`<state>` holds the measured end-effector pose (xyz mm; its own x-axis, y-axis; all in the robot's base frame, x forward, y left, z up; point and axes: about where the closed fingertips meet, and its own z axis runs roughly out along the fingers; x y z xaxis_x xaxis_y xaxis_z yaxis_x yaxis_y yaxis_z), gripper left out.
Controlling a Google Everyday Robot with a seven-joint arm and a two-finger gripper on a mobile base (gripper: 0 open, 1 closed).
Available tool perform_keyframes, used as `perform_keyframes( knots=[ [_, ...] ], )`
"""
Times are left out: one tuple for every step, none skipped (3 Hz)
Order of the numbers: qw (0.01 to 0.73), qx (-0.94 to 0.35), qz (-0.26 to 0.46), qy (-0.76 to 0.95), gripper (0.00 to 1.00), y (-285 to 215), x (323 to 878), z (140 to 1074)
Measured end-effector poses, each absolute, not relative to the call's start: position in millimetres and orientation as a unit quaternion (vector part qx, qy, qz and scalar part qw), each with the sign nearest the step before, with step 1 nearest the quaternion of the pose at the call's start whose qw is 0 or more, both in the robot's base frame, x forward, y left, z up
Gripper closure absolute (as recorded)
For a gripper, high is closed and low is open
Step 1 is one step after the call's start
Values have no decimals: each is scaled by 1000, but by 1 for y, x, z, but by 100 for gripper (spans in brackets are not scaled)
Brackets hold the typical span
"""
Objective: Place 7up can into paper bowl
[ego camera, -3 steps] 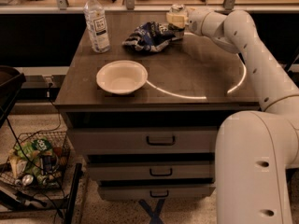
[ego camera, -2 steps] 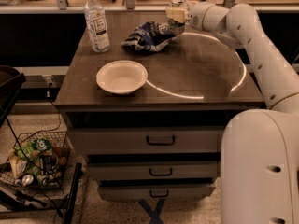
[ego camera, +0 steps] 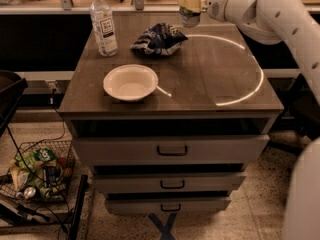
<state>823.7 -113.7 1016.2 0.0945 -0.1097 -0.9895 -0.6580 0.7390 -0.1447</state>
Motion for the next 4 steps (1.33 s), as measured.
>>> perform_keyframes(
  knots=[
    [676, -311, 209, 635, 100, -103, 780, 1019],
    [672, -331, 219, 625, 100, -78, 715, 1011],
    [664, -349, 238, 617, 100, -56, 681, 1000],
    [647, -363, 272, 613, 100, -32, 654, 990]
  ],
)
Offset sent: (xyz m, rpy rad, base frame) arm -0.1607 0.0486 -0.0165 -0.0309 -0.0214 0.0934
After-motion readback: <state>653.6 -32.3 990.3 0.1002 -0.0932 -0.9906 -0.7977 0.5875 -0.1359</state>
